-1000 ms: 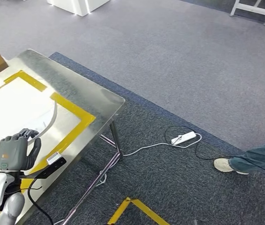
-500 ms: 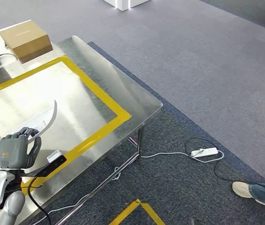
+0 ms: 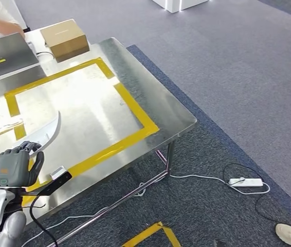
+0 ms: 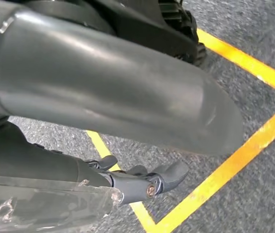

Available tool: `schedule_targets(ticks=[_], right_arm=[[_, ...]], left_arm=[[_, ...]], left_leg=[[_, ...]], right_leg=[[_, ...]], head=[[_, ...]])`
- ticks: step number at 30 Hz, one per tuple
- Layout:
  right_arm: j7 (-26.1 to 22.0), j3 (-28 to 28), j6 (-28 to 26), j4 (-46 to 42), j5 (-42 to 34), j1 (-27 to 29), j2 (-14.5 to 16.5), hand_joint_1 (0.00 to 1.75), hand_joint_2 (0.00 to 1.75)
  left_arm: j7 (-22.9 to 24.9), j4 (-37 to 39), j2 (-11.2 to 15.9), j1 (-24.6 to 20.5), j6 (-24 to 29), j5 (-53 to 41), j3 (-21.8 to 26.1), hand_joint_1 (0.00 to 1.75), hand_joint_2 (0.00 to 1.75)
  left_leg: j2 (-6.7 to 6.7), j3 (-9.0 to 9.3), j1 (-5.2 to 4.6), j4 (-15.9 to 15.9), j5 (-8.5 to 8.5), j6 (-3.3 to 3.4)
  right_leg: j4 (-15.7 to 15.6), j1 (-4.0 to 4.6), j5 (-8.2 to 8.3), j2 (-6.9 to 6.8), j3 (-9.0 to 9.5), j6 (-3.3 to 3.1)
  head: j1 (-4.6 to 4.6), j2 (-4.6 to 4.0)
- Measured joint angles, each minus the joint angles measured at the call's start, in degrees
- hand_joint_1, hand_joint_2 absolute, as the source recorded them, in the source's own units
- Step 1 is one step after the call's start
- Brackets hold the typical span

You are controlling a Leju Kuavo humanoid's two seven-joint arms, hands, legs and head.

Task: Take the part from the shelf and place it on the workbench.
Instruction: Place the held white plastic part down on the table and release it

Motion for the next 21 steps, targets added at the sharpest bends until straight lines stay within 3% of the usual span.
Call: schedule_targets(ticks=[1, 2, 3, 5, 7, 8, 11, 21], right_arm=[[-0.08, -0.09, 0.00, 0.00, 0.00, 0.04, 0.00, 0.00, 0.00], [-0.21, -0.14, 0.00, 0.00, 0.00, 0.04, 0.00, 0.00, 0.00], [-0.39, -0.19, 0.00, 0.00, 0.00, 0.02, 0.00, 0.00, 0.00], [-0.83, -0.38, 0.00, -0.01, 0.00, -0.07, 0.01, 0.00, 0.00], [-1.04, -0.59, 0.00, -0.01, 0.00, -0.14, 0.02, 0.00, 0.00], [-1.07, -0.66, 0.00, -0.01, 0.00, -0.13, 0.02, 0.00, 0.00], [-1.32, -0.86, 0.00, -0.01, 0.01, -0.05, 0.02, 0.00, 0.00], [-2.37, -1.00, 0.04, -0.01, 0.00, -0.27, 0.04, 0.00, 0.00]], left_arm=[[0.05, 0.01, -0.03, 0.08, -0.04, 0.00, -0.03, 1.75, 1.75], [0.11, 0.01, -0.03, 0.15, -0.08, 0.00, -0.03, 1.75, 1.75], [0.16, 0.01, -0.04, 0.19, -0.11, 0.00, -0.02, 1.75, 1.75], [0.23, 0.01, -0.04, 0.18, -0.11, 0.00, 0.06, 1.75, 1.75], [0.26, 0.01, -0.04, 0.15, -0.11, 0.00, 0.16, 1.75, 1.75], [0.27, 0.01, -0.05, 0.20, -0.11, 0.00, 0.20, 1.75, 1.75], [0.53, 0.01, -0.05, 0.42, -0.18, -0.02, 0.29, 1.75, 1.75], [4.49, 4.69, 1.48, -2.38, -5.31, -2.59, 2.68, 1.75, 1.75]], left_leg=[[0.18, -1.08, 0.03, 2.49, -0.68, -0.05], [0.21, -1.16, 0.04, 2.98, -0.31, -0.05], [0.22, -0.07, 0.04, 1.18, 1.03, 0.01], [0.45, 4.22, -0.01, -6.26, 4.28, 0.27], [0.70, 7.27, -0.09, -11.80, 5.53, 0.71], [0.76, 7.70, -0.11, -12.76, 5.47, 0.82], [0.69, 7.69, -0.14, -13.08, 5.59, 0.88], [0.68, 7.57, -0.25, -13.01, 5.70, 1.65]], right_leg=[[0.00, 0.03, -0.02, -0.49, -0.02, -0.03], [0.01, 0.04, -0.03, -0.89, -0.02, -0.04], [0.01, 0.04, -0.04, -1.20, 0.02, -0.02], [0.05, 0.15, -0.15, -1.58, 0.15, 0.18], [0.17, 0.45, -0.30, -1.72, 0.11, 0.66], [0.23, 0.62, -0.38, -1.73, 0.00, 0.64], [0.00, 0.70, -0.26, -1.76, 0.00, -0.01], [-1.02, 0.60, 0.48, -1.75, 0.43, 1.32]], head=[[-0.01, 0.00], [-0.01, 0.00], [-0.01, 0.00], [-0.03, 0.00], [0.05, 0.00], [0.09, 0.00], [0.18, 0.00], [0.15, 0.00]])
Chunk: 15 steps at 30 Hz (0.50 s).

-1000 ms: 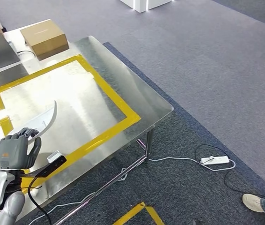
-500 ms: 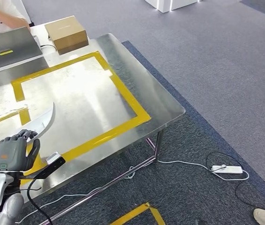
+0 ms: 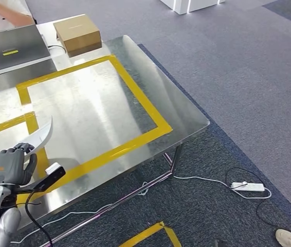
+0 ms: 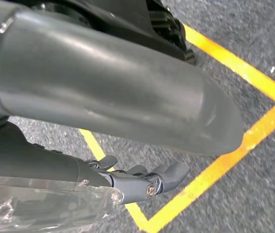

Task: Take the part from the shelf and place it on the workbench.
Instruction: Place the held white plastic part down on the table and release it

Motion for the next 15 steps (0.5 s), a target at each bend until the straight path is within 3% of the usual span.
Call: schedule_targets(ticks=[15], right_arm=[[-2.69, 0.07, 0.03, 0.00, 0.00, -0.36, 0.00, 0.00, 0.00]], left_arm=[[1.09, 25.42, 4.48, -11.28, 1.19, -2.85, 4.14, 1.75, 1.75]], left_leg=[[0.01, 0.02, 0.15, -0.14, 0.39, -0.12]], right_leg=[[0.25, 0.14, 0.15, 0.04, -0.20, 0.11]], head=[[-0.01, 0.00]])
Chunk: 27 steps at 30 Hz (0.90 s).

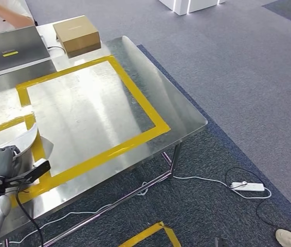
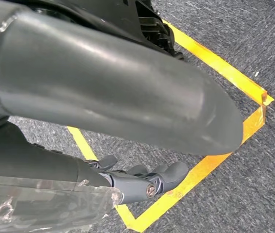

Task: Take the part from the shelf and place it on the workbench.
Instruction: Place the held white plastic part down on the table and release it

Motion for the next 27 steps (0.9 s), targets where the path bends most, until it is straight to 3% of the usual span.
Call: schedule_targets(ticks=[10, 25, 27], right_arm=[[-1.12, 0.26, 0.00, 0.00, 0.00, -0.10, 0.00, 0.00, 0.00], [-3.97, 0.52, 0.00, 0.00, 0.00, -0.12, 0.00, 0.00, 0.00], [-4.24, 0.52, 0.00, 0.00, 0.00, -0.11, 0.00, 0.00, 0.00]], left_arm=[[1.66, 13.03, 2.70, -6.30, 3.08, -2.32, 2.11, 1.75, 1.75], [-4.37, 17.38, 4.69, -5.68, 9.89, -2.38, 3.50, 1.75, 1.75], [-5.20, 17.34, 4.76, -5.00, 10.97, -2.02, 3.68, 0.87, 1.75]], left_leg=[[-0.01, 0.04, -0.01, 0.00, 0.07, -0.11], [0.00, 0.04, 0.00, -0.01, 0.13, -0.20], [0.00, 0.04, -0.01, -0.01, 0.13, -0.20]], right_leg=[[0.14, -0.01, 0.01, 0.02, -0.02, -0.02], [0.30, -0.01, 0.01, 0.07, -0.14, -0.03], [0.30, -0.01, 0.00, 0.06, -0.14, -0.04]], head=[[-0.01, 0.00], [-0.01, 0.00], [-0.01, 0.00]])
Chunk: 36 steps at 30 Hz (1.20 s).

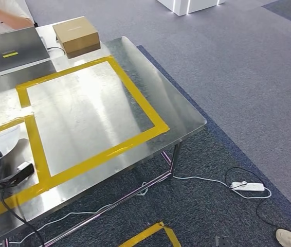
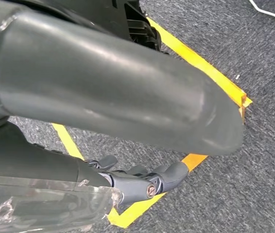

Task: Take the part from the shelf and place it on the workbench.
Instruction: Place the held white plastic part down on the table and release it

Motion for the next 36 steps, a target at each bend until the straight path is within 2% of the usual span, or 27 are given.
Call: schedule_targets(ticks=[2, 6, 10, 16, 25, 31, 36], right_arm=[[-0.19, 0.00, 0.00, 0.00, 0.00, -0.01, 0.00, 0.00, 0.00], [-0.65, 0.00, 0.00, 0.00, 0.00, -0.01, 0.00, 0.00, 0.00], [-0.94, 0.00, 0.00, 0.00, 0.00, -0.01, 0.00, 0.00, 0.00], [-1.49, 0.00, 0.00, 0.00, 0.00, -0.01, 0.00, 0.00, 0.00], [-1.69, -0.05, 0.00, 0.00, 0.00, 0.00, 0.00, 0.00, 0.00], [-3.57, -1.14, 0.00, 0.00, 0.00, 0.07, 0.00, 0.00, 0.00], [-3.72, -1.30, 0.00, 0.00, 0.00, 0.09, 0.00, 0.00, 0.00]], left_arm=[[-0.50, -0.05, 0.01, 0.60, 0.49, 0.32, 0.19, 0.00, 1.75], [-2.50, -0.85, -0.04, 1.75, 1.44, 2.03, 0.85, 0.00, 1.75], [-4.86, -2.22, -0.36, 2.49, 1.30, 4.40, 1.80, 0.00, 0.00], [-7.68, -4.96, -1.11, 4.06, 1.30, 6.37, 2.48, 0.00, 0.00], [-8.26, -7.37, -2.27, 6.06, 1.22, 6.51, 2.48, 0.00, 0.00], [-8.37, -12.82, -3.12, 8.89, 0.70, 6.51, 2.24, 0.00, 0.00], [-8.34, -13.38, -3.17, 9.21, 0.60, 6.51, 2.22, 0.00, 0.00]], left_leg=[[0.00, -0.01, 0.00, 0.00, 0.00, 0.00], [0.00, -0.02, 0.00, 0.00, 0.00, 0.00], [0.00, -0.02, 0.00, 0.00, 0.00, 0.00], [0.00, -0.02, 0.00, 0.00, 0.00, 0.00], [0.00, -0.05, 0.00, 0.00, 0.00, 0.00], [0.00, -0.11, -0.03, 0.05, -0.05, 0.02], [0.00, -0.12, -0.09, 0.12, -0.12, 0.08]], right_leg=[[0.00, 0.00, 0.00, 0.00, -0.01, -0.01], [0.00, -0.01, -0.01, 0.00, -0.04, -0.01], [0.00, -0.01, -0.01, -0.02, -0.03, -0.01], [0.00, -0.01, -0.01, -0.02, -0.03, -0.01], [-0.01, -0.01, -0.01, -0.01, -0.08, -0.01], [-0.05, -0.05, 0.01, 0.03, -0.09, 0.01], [-0.11, -0.11, 0.02, 0.03, -0.09, 0.04]], head=[[0.00, 0.00], [0.00, 0.00], [0.01, 0.00], [0.00, 0.00], [0.01, 0.00], [0.00, 0.00], [0.00, 0.00]])
